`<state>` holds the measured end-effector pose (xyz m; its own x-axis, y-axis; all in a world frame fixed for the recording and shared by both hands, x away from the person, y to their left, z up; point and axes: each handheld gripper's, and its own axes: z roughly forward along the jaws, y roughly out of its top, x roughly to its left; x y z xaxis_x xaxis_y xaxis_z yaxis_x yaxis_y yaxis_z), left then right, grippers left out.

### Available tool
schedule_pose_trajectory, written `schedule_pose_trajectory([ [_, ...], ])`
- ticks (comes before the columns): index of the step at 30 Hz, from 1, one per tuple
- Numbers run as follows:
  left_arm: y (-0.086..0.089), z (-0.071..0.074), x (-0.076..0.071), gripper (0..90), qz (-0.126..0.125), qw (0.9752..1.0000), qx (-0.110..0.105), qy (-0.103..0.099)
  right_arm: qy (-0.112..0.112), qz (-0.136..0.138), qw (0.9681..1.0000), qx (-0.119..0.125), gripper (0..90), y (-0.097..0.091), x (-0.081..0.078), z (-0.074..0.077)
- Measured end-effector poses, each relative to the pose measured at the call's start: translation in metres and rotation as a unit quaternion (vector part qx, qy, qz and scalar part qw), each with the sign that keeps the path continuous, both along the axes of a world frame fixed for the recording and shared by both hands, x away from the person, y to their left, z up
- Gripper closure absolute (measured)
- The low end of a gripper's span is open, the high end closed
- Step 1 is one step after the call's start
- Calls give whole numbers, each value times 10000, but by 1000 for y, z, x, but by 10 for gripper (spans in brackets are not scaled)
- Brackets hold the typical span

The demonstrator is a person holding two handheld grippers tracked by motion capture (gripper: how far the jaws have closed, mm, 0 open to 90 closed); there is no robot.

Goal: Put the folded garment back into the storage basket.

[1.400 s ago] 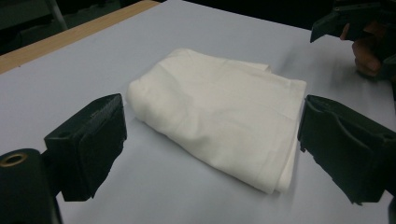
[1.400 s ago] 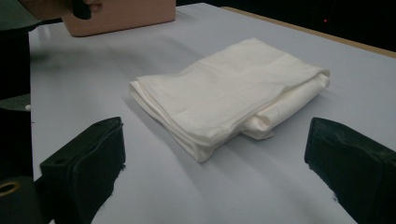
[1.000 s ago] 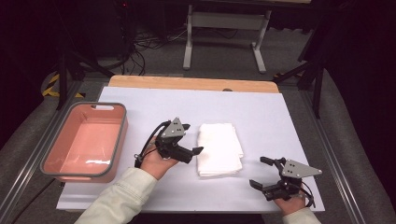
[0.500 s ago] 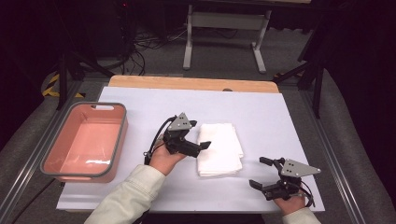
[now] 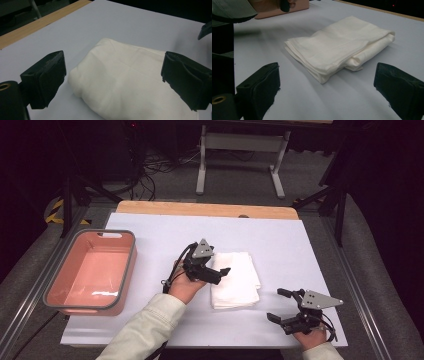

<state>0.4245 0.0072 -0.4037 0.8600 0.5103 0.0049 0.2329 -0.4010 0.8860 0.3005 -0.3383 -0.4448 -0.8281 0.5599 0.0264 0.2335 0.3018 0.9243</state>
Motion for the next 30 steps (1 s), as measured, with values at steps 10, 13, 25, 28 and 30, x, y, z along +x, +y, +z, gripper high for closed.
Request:
schedule_pose_trajectory([
  [10, -10, -14, 15, 69, 115, 9999, 77, 101, 9, 49, 10000, 4, 73, 0, 0, 0],
  [13, -12, -16, 19, 71, 147, 9995, 22, 261, 13, 60, 10000, 8, 71, 0, 1, 0],
  [25, -18, -27, 30, 87, 471, 9965, 16, 696, 18, 69, 10000, 15, 70, -1, 1, 0],
  [28, -20, -31, 33, 86, 548, 9959, 80, 712, 19, 73, 10000, 13, 70, -1, 1, 0],
  [30, -23, -33, 34, 83, 625, 9953, 128, 731, 22, 77, 10000, 18, 71, -1, 1, 0],
])
